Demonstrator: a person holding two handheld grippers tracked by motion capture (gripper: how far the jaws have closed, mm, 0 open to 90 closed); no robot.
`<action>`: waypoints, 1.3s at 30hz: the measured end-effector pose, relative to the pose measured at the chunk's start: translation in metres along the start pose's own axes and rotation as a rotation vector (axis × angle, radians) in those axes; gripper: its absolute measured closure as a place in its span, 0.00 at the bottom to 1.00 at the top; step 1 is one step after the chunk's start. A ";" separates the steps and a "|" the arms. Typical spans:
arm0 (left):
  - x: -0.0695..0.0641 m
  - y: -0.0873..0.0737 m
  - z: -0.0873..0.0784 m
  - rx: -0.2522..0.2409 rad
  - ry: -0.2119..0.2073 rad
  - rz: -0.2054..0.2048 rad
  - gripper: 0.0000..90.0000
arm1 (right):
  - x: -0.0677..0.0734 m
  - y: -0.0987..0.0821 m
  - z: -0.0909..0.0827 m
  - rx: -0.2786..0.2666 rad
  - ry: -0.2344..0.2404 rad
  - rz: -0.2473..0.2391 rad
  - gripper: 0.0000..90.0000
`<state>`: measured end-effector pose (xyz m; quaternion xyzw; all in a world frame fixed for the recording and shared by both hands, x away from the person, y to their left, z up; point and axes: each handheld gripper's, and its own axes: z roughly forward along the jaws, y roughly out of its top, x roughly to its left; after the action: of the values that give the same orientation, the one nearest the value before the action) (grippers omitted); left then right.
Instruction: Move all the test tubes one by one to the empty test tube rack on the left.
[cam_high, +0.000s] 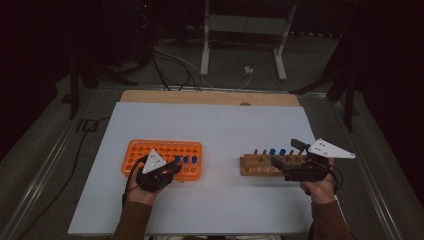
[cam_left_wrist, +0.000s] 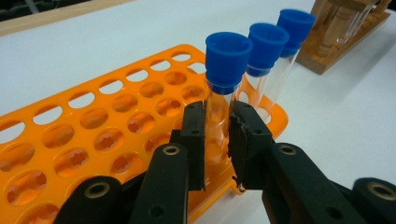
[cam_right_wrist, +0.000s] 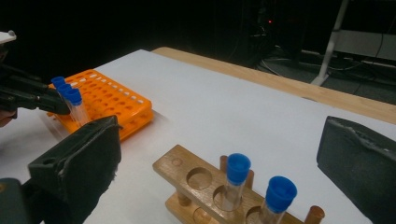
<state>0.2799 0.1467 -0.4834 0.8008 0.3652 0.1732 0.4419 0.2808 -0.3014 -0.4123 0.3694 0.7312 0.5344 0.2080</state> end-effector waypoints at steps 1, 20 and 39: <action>0.000 0.000 0.001 0.004 0.000 0.001 0.86 | -0.001 0.000 0.000 -0.001 -0.002 0.000 0.00; 0.007 0.002 -0.018 -0.111 -0.034 -0.077 0.61 | -0.020 -0.014 -0.001 0.035 -0.091 0.015 0.02; 0.011 0.005 -0.033 -0.194 0.041 -0.136 0.02 | -0.029 -0.038 0.012 0.129 -0.098 -0.013 0.39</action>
<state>0.2703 0.1723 -0.4615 0.7240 0.4093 0.1934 0.5204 0.2957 -0.3222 -0.4550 0.4030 0.7554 0.4663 0.2228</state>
